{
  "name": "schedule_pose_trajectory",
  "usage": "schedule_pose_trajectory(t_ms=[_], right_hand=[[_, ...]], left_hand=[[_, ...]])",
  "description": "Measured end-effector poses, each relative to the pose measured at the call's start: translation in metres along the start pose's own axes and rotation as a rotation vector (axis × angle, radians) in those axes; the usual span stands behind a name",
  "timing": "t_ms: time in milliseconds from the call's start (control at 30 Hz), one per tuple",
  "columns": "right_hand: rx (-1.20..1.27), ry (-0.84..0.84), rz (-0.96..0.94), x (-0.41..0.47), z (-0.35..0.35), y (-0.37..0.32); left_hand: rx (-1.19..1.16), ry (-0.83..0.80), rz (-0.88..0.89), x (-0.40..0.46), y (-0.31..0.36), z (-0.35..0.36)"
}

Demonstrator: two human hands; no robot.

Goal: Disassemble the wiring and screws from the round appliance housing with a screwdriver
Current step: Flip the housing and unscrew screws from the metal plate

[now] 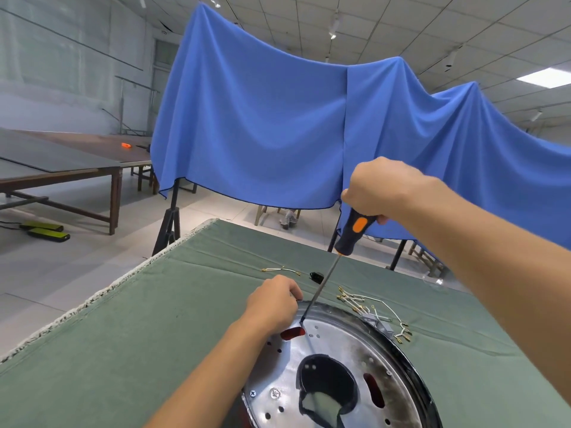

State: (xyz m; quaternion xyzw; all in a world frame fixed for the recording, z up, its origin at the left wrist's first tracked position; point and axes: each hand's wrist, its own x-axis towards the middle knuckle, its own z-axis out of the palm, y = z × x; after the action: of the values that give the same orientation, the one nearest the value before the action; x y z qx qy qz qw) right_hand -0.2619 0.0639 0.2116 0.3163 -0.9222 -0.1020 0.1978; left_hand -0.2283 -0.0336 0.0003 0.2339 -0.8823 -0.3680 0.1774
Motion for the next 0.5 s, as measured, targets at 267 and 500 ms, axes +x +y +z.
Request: schedule_pose_trajectory(t_ms=[267,500], right_hand=[[0.497,-0.079,-0.253,-0.002,-0.006,-0.011],[-0.051,0.057,0.072,-0.001,-0.002,-0.016]], left_hand=[[0.003,-0.006,-0.005,-0.001,0.0,0.0],[0.002,-0.004,-0.007,-0.001,0.0,0.0]])
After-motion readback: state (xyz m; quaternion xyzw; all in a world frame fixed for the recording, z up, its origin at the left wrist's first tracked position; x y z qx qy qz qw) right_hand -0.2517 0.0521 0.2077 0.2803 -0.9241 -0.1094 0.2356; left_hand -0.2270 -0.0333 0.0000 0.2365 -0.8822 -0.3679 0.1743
